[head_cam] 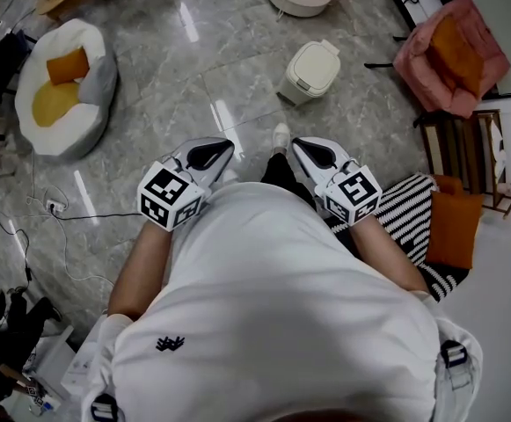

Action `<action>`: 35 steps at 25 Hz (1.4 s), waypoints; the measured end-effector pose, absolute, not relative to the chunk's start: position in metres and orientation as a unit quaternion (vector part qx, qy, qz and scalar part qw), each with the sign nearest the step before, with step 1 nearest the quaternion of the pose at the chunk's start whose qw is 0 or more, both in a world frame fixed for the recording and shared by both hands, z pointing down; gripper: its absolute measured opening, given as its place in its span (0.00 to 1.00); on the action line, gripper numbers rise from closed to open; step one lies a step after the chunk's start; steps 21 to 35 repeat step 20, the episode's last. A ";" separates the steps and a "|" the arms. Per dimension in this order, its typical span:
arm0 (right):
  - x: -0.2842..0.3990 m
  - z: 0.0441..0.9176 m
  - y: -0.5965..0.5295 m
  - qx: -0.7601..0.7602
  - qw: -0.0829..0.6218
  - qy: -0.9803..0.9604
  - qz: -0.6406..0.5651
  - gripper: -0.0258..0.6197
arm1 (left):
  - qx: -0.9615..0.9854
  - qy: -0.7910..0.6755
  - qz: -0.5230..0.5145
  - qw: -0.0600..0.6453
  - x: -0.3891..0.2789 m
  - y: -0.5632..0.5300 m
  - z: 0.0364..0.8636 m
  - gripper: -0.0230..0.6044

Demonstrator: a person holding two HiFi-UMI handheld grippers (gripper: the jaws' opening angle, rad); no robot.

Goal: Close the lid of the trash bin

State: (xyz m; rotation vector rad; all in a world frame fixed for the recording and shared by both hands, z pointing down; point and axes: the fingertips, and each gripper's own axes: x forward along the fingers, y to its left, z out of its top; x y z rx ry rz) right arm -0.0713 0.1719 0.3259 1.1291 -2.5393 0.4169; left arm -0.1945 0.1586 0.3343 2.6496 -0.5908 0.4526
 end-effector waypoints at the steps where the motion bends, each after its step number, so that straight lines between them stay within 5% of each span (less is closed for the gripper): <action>1: -0.070 0.326 0.172 0.398 0.164 -0.891 0.147 0.04 | 0.945 -0.209 0.162 0.193 -0.193 0.158 0.334 0.14; 35: -0.046 0.326 0.159 0.408 0.159 -0.886 0.153 0.04 | 0.947 -0.195 0.169 0.190 -0.166 0.146 0.335 0.14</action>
